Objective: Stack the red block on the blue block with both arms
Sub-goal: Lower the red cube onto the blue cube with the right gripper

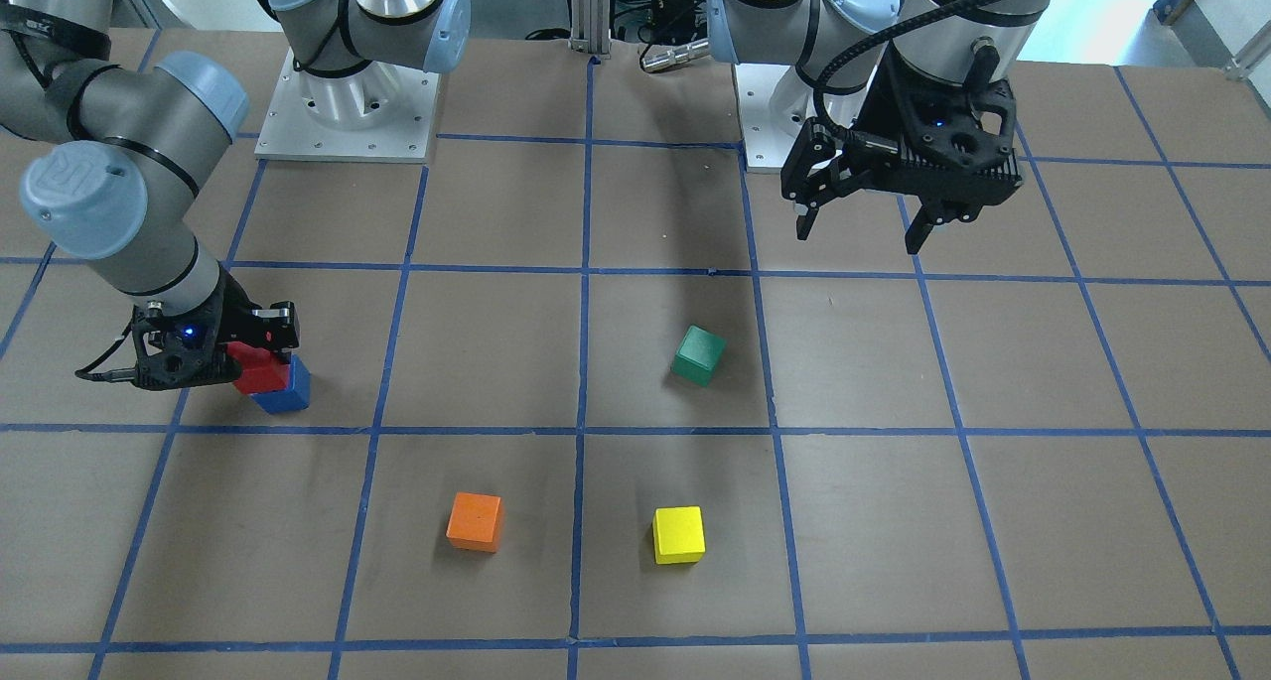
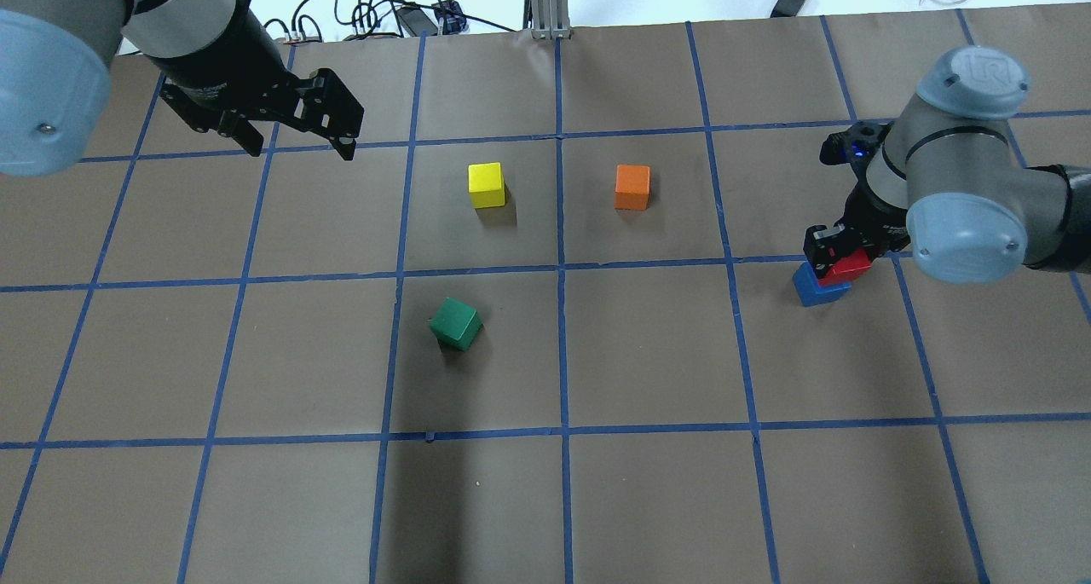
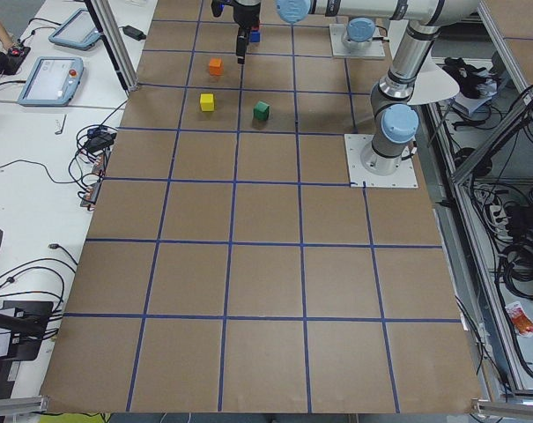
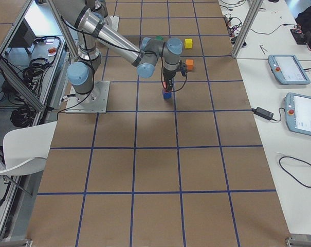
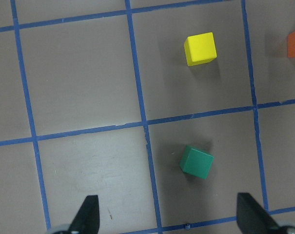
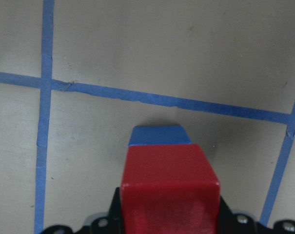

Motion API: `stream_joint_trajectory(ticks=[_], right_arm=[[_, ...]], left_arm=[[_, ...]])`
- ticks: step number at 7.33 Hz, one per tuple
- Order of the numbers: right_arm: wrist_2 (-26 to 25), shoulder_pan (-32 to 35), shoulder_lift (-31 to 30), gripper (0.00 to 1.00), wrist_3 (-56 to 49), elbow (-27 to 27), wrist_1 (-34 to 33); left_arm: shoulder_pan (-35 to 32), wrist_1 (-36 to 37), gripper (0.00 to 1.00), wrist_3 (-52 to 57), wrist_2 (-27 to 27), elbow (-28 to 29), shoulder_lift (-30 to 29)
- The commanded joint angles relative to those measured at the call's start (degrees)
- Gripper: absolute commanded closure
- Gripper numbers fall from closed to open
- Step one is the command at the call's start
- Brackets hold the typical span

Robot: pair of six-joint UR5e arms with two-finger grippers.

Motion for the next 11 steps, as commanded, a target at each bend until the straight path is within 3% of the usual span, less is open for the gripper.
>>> stream_joint_trajectory(ticks=[1,2,3,4,9,10,11], right_arm=[[0.00,0.00,0.75,1.00,-0.67,0.03,-0.51],[0.00,0.00,0.76,0.97,-0.59,0.03,-0.51],[-0.26,0.00,0.76,0.50,-0.67,0.03,-0.51],[-0.27,0.00,0.76,0.25,-0.59,0.03,-0.42],[-0.62,0.00,-0.12,0.00,0.20,-0.23,-1.12],[-0.88,0.00,-0.38,0.00,0.29,-1.80,-0.34],[-0.79,0.00,-2.13,0.00,0.29,-4.25,5.23]], left_arm=[[0.00,0.00,0.00,0.00,0.05,0.00,-0.09],[0.00,0.00,0.00,0.00,-0.04,0.00,-0.09],[0.00,0.00,0.00,-0.08,-0.04,0.00,0.00],[0.00,0.00,0.00,0.00,-0.04,0.00,-0.09],[0.00,0.00,0.00,0.00,-0.04,0.09,0.00],[0.00,0.00,0.00,0.00,-0.04,0.09,0.00],[0.09,0.09,0.00,0.00,-0.04,0.09,0.00]])
